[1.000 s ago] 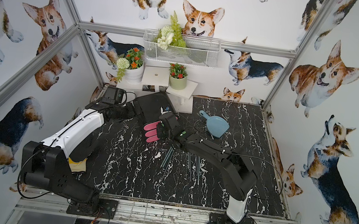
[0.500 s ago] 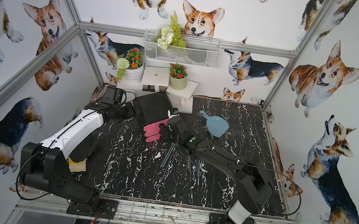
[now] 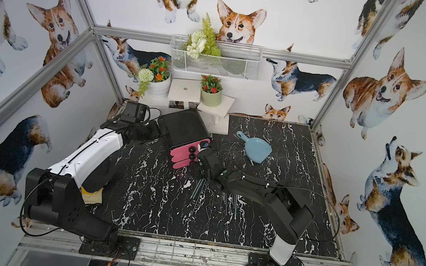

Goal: Please place the pencils in the drawer according to their color
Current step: Open the drawer in the storage box.

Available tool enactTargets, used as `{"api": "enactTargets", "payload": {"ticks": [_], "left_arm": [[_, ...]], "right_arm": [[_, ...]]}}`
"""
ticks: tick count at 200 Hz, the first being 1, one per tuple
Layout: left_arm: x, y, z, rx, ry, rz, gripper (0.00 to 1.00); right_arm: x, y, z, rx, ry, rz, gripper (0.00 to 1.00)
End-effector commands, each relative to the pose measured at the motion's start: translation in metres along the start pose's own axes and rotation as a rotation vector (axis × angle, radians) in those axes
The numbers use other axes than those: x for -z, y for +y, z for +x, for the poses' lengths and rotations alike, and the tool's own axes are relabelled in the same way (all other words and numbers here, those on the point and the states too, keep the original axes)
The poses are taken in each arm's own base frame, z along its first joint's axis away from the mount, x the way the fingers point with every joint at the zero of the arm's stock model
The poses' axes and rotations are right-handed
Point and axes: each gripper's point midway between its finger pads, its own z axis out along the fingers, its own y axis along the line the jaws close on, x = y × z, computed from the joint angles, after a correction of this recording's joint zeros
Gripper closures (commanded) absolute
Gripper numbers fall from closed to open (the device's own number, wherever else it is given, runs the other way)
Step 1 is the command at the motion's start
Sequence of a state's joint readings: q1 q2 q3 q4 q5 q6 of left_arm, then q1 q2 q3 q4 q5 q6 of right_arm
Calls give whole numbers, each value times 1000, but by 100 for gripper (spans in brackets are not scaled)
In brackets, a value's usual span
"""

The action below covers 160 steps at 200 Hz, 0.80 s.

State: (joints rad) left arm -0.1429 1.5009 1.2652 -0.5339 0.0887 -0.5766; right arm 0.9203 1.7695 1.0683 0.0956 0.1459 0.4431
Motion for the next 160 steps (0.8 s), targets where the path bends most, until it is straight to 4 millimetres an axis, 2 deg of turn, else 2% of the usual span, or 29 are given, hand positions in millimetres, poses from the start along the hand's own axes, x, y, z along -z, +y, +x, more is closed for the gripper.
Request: {"api": "enactTargets", "payload": {"ticks": [1,66,160], "left_arm": [[1,0,-1,-6,2,-3,0],[5,-1,-1,-6,-3,-1,0],[6,-2,-2,-7,-4,3,0]], "right_arm": [[-6,11,-26,-8,-110,-41,45],[-17,10,-30,-21,-192,-49,45],[-28,3,-38,-36,-222,6,46]]}}
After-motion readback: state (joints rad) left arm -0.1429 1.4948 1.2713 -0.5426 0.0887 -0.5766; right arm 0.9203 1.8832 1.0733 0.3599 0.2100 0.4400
